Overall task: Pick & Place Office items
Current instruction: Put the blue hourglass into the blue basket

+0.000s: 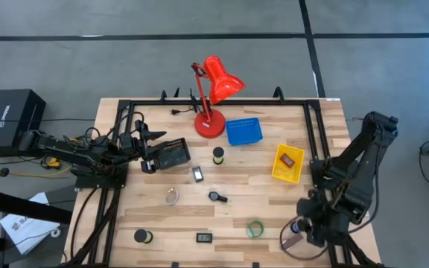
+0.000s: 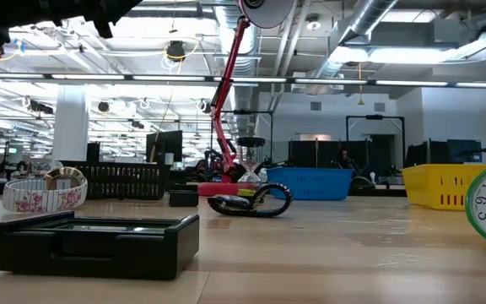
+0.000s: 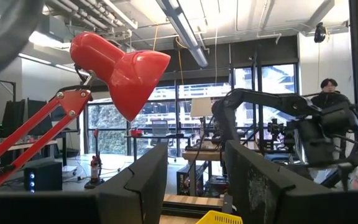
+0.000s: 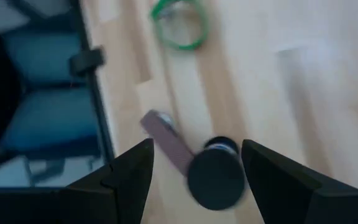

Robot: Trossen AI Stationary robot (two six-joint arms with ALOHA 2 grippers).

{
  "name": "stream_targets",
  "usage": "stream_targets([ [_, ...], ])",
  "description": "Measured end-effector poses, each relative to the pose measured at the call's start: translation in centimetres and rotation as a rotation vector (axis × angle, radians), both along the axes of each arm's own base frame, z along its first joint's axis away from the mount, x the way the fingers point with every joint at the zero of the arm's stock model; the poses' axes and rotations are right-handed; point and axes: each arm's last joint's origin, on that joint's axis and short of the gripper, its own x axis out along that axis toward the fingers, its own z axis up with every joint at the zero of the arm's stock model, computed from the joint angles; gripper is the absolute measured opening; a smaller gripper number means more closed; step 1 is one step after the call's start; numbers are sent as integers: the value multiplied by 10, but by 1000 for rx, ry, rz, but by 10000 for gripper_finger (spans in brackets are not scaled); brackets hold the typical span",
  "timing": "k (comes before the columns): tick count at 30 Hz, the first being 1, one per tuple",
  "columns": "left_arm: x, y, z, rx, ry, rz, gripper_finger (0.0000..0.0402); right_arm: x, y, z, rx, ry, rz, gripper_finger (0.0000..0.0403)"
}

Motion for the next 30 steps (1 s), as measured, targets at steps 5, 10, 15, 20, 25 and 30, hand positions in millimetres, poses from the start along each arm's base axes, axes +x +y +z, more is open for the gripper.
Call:
stream_targets([
  [5,0,0,0,0,-1,0,156,6,16,-18,-45,72,151,234],
  [10,0,0,0,0,-2,0,156,11,14,-27,-105,159,241,234],
  [15,0,0,0,0,-3,0,156,14,8,-23,-107,150,255,234],
  [20,0,0,0,-1,-2,0,156,15,6,-17,-80,117,281,234],
  [25,0,0,0,-1,-3,0,156,14,5,-16,-111,99,306,234],
  [30,0,0,0,-9,-5,-4,156,15,4,-16,-108,105,304,234],
])
